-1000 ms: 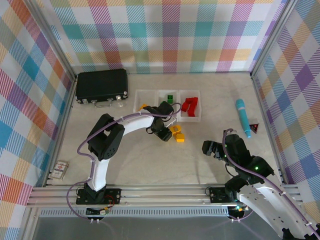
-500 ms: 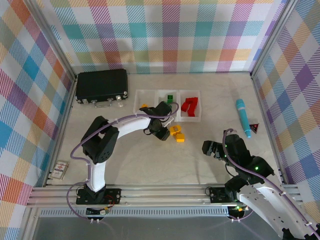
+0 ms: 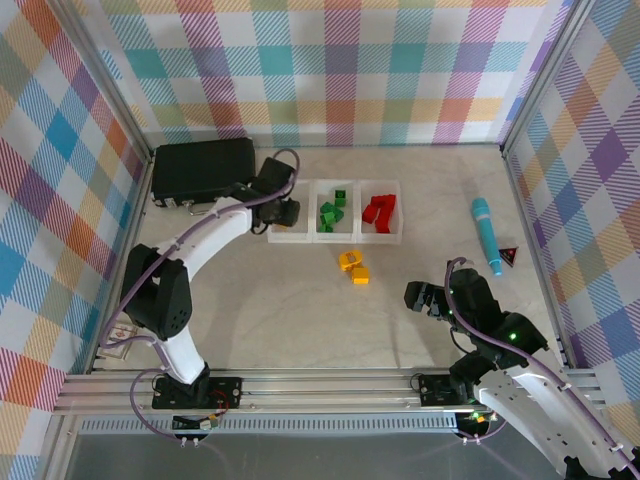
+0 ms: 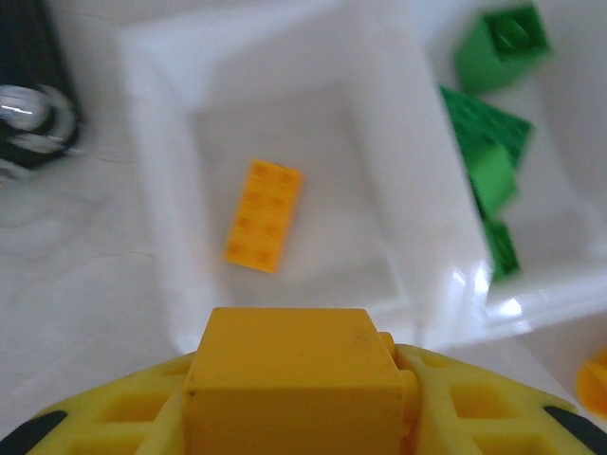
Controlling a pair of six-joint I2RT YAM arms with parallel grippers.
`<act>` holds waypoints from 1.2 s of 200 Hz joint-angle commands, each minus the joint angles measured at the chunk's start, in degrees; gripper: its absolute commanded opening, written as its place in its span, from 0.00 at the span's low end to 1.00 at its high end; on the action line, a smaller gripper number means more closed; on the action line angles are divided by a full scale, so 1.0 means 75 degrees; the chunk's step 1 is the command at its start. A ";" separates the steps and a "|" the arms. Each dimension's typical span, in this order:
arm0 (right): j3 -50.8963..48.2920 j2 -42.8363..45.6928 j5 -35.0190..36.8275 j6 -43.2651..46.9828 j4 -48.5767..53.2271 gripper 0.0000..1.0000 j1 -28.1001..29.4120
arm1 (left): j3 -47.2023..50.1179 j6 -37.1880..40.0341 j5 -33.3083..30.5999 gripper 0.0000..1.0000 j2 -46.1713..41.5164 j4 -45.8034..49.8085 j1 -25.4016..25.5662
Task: Sort the legos into containers by color
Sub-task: Place the lego in the container.
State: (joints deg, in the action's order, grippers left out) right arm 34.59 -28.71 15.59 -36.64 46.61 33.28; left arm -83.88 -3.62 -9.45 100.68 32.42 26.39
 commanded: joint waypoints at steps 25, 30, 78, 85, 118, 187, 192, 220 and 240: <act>-0.0035 0.0019 0.0060 -0.0024 0.0050 0.99 -0.0051 | -0.1351 -0.0502 0.0052 0.32 0.1046 -0.0199 -0.0541; -0.0041 0.0017 0.0065 -0.0025 0.0054 0.99 -0.0054 | -0.1504 -0.0522 0.0112 0.32 0.1198 -0.0189 -0.0563; 0.0008 0.0031 0.0086 -0.0048 0.0126 0.99 -0.0054 | -0.2470 -0.0669 0.0342 0.32 0.2253 -0.0133 -0.0613; 0.0021 0.0043 0.0088 -0.0055 0.0135 0.99 -0.0054 | -0.2514 -0.0695 0.0392 0.33 0.2325 -0.0149 -0.0624; 0.0033 0.0031 0.0115 -0.0079 0.0156 0.99 -0.0055 | -0.2654 -0.0770 0.0495 0.38 0.2689 -0.0263 -0.0648; 0.0200 -0.0199 0.0229 -0.0136 0.0310 0.99 -0.0056 | -0.2465 -0.0792 0.0935 0.68 0.2679 -0.0678 -0.0689; 0.0241 -0.0213 0.0247 -0.0151 0.0361 0.99 -0.0054 | -0.2437 -0.0773 0.0951 0.71 0.2634 -0.0712 -0.0695; 0.0334 -0.0058 0.0276 -0.0320 0.0507 0.99 -0.0055 | -0.2306 -0.0643 0.1063 0.87 0.2258 -0.0792 -0.0695; 0.0271 0.0140 0.0221 -0.0476 0.0522 0.99 -0.0048 | -0.1890 -0.0631 0.1038 0.94 0.1677 -0.1119 -0.0695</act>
State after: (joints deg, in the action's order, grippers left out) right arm 35.27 -29.32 16.69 -38.09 49.12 33.28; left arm -100.90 -9.15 -2.55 120.70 27.18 21.61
